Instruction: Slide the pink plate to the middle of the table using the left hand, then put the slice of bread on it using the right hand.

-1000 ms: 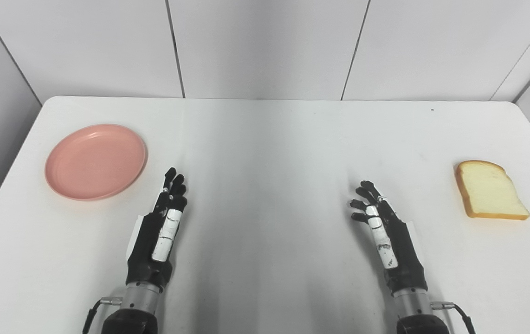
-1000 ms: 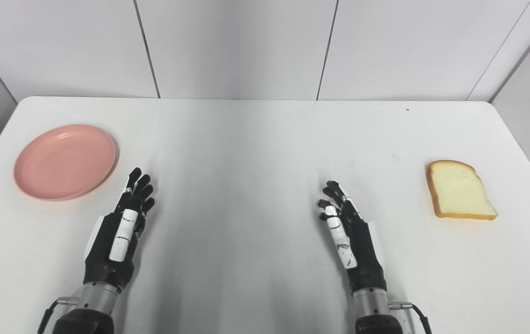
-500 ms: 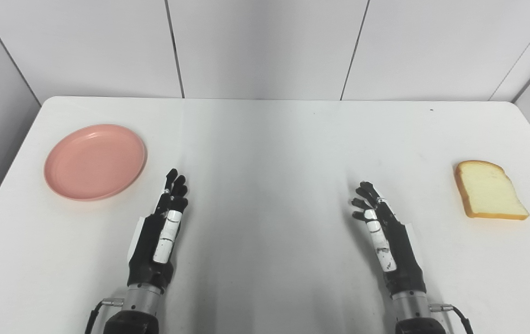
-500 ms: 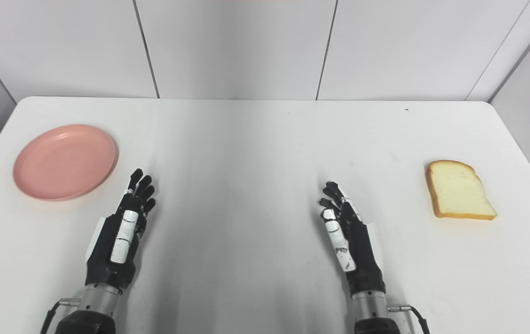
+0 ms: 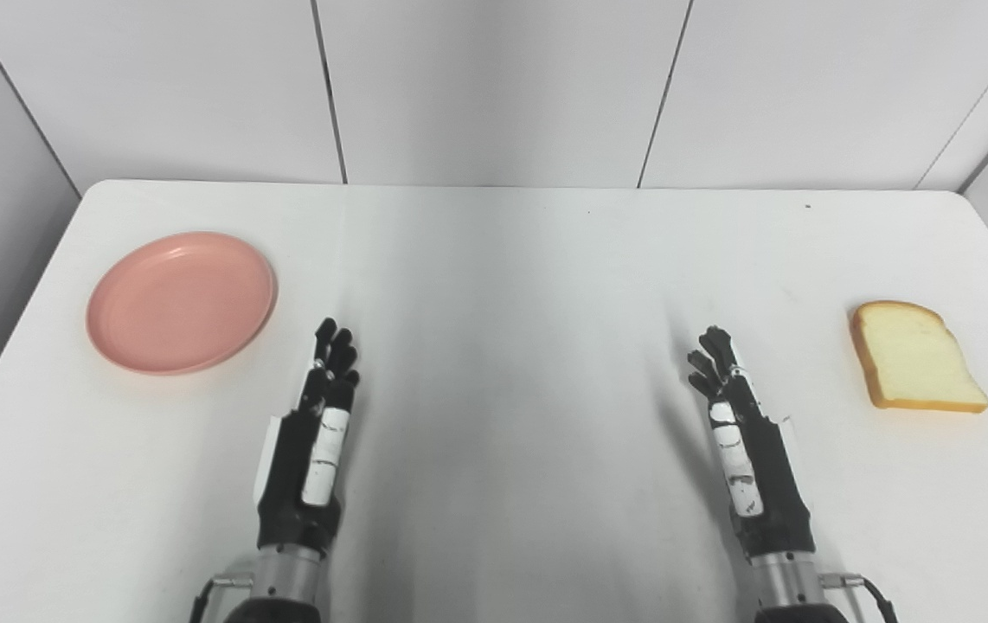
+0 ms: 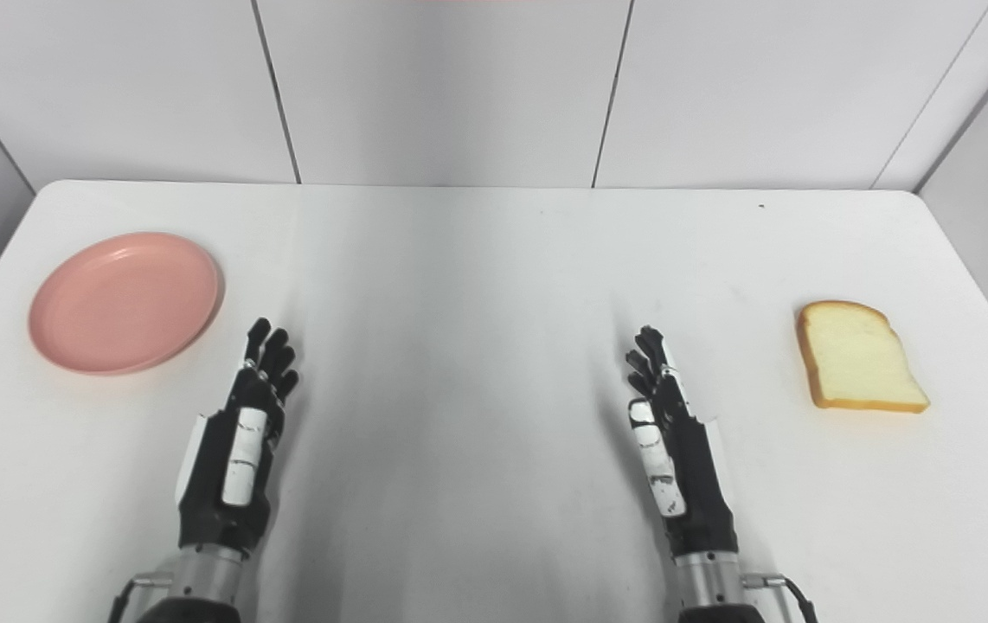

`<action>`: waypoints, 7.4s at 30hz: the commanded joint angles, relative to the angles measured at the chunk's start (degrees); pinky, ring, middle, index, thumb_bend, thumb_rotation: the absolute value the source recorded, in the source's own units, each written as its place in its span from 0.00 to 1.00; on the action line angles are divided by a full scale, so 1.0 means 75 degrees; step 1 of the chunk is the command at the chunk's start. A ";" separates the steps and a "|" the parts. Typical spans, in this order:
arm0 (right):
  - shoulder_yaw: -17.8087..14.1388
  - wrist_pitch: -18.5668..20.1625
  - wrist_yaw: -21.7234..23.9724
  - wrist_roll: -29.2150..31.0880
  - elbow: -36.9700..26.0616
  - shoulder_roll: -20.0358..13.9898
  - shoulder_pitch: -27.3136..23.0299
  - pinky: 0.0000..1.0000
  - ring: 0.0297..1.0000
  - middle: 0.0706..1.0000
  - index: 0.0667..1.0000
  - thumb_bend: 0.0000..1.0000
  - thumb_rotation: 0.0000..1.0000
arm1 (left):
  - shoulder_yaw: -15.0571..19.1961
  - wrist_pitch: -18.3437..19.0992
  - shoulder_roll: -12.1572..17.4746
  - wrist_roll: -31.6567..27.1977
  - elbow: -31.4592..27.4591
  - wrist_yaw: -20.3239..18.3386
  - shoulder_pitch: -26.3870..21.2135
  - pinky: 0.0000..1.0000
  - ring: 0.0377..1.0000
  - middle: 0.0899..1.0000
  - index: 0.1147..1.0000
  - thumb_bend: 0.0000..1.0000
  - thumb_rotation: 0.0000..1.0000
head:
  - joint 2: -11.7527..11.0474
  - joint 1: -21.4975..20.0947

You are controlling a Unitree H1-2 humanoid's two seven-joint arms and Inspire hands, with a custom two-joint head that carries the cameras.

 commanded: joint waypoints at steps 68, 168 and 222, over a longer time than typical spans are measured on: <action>-0.0234 -0.0449 0.0178 0.0036 0.0874 0.0002 -0.0037 0.86 0.86 0.85 0.85 0.69 1.00 | 0.4023 -0.0173 0.3964 -0.2625 0.4592 0.0210 -0.5490 0.79 0.84 0.83 0.82 0.89 0.91 | -0.0710 0.0099; 0.0414 0.0451 -0.0200 -0.1497 -0.0116 0.1044 0.0036 0.70 0.75 0.76 0.84 0.62 1.00 | 0.1452 0.0167 -0.0481 -0.2027 0.4607 -0.0096 -0.3917 0.85 0.84 0.82 0.81 0.83 0.79 | 0.0442 -0.2777; -0.1602 0.6155 -0.1993 -0.6607 0.0197 0.0077 -0.3161 1.00 1.00 1.00 1.00 0.94 0.50 | 0.1549 0.0325 -0.0404 -0.1961 0.4846 -0.0857 -0.3912 0.86 0.85 0.82 0.84 0.76 0.83 | 0.0148 -0.3670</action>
